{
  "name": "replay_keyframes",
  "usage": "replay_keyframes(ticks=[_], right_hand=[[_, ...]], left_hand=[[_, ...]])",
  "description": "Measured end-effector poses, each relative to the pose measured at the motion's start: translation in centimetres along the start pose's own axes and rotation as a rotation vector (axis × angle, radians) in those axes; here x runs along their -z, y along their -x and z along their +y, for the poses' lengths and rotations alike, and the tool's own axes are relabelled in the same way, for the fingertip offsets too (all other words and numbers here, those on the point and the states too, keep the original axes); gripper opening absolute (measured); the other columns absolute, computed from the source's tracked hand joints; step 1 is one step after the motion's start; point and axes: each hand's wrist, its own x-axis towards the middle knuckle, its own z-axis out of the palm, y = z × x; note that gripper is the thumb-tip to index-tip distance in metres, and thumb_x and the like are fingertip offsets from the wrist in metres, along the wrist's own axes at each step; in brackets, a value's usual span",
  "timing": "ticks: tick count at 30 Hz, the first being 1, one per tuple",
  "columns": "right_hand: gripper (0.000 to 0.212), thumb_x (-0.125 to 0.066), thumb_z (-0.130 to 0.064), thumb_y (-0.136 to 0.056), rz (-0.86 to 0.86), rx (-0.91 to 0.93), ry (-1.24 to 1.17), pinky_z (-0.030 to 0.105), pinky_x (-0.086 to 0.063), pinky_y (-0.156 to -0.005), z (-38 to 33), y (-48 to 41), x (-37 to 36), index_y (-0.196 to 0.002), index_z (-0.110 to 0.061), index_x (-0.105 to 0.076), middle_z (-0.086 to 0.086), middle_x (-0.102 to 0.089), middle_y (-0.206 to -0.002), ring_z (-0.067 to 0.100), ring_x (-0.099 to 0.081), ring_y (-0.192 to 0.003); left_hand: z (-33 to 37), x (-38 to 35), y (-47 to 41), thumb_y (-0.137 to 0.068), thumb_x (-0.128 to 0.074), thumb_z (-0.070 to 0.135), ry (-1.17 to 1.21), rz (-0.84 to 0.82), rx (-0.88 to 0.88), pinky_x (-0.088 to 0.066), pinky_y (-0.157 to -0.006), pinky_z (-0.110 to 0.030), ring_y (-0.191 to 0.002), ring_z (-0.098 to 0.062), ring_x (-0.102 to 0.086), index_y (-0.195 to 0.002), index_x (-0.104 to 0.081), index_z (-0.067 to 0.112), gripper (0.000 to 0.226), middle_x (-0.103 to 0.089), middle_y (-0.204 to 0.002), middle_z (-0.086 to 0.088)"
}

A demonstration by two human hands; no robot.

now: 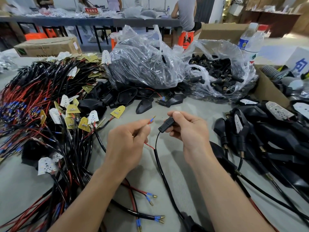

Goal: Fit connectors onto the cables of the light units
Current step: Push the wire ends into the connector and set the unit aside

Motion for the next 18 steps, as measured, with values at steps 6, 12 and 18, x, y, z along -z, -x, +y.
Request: replay_keyframes(ticks=[6, 12, 18], right_hand=[[0.024, -0.059, -0.008, -0.099, 0.088, 0.029, -0.032, 0.024, -0.055, -0.055, 0.23, -0.23, 0.16, -0.083, -0.012, -0.076, 0.007, -0.071, -0.065, 0.016, -0.062, -0.052], [0.024, -0.057, -0.008, -0.101, 0.003, -0.003, -0.011, 0.023, -0.057, -0.056, 0.27, -0.25, 0.00, -0.087, -0.010, -0.076, 0.007, -0.075, -0.070, 0.015, -0.062, -0.053], [0.023, -0.057, -0.006, -0.100, -0.017, -0.021, 0.015, 0.024, -0.058, -0.057, 0.29, -0.57, 0.31, -0.087, -0.009, -0.076, 0.012, -0.076, -0.076, 0.017, -0.064, -0.056]], left_hand=[[0.47, 0.11, 0.15, -0.086, -0.053, 0.044, -0.223, -0.018, -0.019, -0.053, -0.066, -0.039, -0.065, -0.016, -0.064, -0.094, -0.073, 0.038, 0.022, -0.067, -0.063, 0.007], [0.20, 0.03, 0.27, -0.084, -0.057, 0.038, -0.339, -0.065, -0.030, -0.049, -0.063, -0.034, -0.063, -0.013, -0.058, -0.085, -0.076, 0.039, 0.019, -0.063, -0.063, 0.016], [0.07, 0.03, 0.06, -0.085, -0.056, 0.038, -0.356, -0.069, 0.006, -0.040, -0.059, -0.029, -0.061, -0.010, -0.056, -0.082, -0.075, 0.041, 0.019, -0.060, -0.061, 0.019]])
